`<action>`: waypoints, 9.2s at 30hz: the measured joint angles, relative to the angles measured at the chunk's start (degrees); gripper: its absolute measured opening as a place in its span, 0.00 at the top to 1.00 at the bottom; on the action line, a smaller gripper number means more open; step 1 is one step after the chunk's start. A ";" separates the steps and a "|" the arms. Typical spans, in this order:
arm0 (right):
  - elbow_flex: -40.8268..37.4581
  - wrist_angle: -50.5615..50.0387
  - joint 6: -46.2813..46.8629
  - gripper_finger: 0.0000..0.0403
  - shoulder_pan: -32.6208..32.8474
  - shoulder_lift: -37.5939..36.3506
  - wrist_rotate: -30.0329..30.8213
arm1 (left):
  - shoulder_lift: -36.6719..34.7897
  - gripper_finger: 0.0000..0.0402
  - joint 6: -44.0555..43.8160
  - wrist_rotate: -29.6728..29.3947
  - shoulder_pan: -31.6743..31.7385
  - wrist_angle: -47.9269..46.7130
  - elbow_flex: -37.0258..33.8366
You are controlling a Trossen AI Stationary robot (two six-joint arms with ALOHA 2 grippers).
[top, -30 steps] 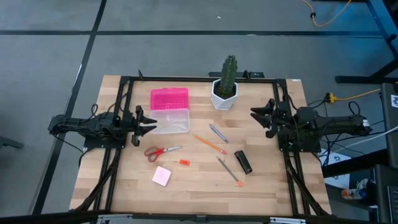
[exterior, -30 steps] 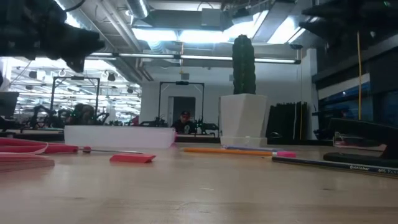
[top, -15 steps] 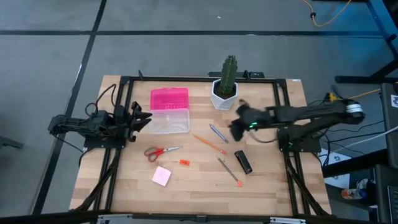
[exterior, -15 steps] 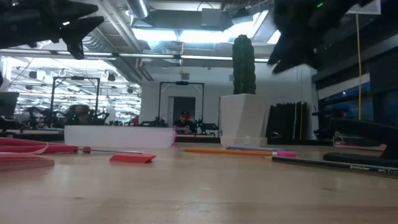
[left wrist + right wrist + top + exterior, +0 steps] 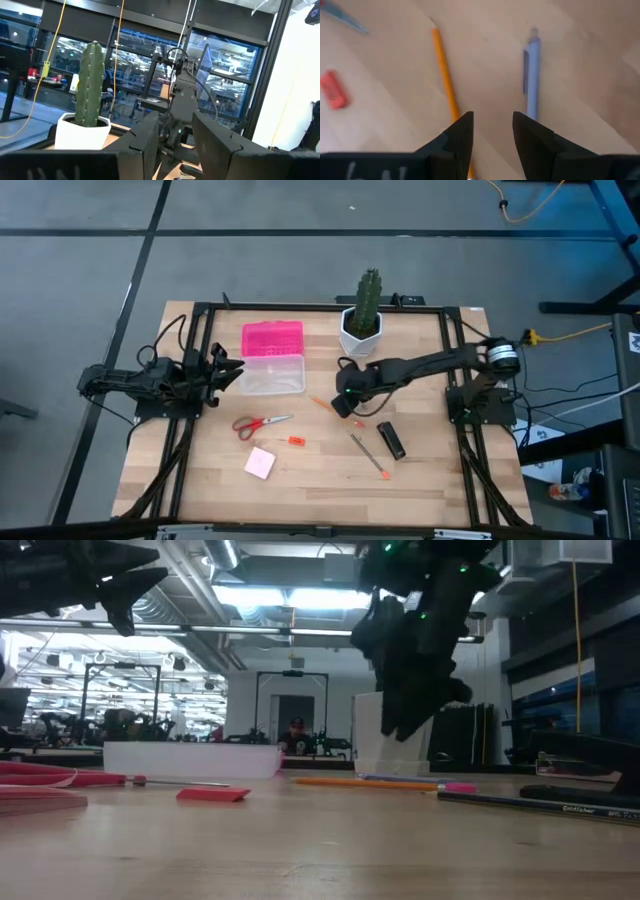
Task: Pack school essentials
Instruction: Put the purple pen into the supply box, then put the black stapler into the supply box
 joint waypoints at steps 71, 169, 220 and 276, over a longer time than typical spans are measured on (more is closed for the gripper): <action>61.88 -10.07 -31.02 0.90 -9.44 41.14 -11.49 | -0.02 0.72 0.04 0.23 -0.01 -16.65 0.04; -50.68 60.83 30.90 1.00 17.64 -26.54 -6.01 | 0.17 0.72 -0.09 -0.24 0.00 -16.76 0.06; -13.81 -8.21 63.99 0.97 53.68 -19.82 21.87 | 0.17 0.72 -0.05 -0.24 0.00 -16.79 0.06; -12.63 -10.57 59.61 0.49 38.82 -1.85 2.58 | 0.17 0.72 0.00 -0.23 0.00 -16.83 0.06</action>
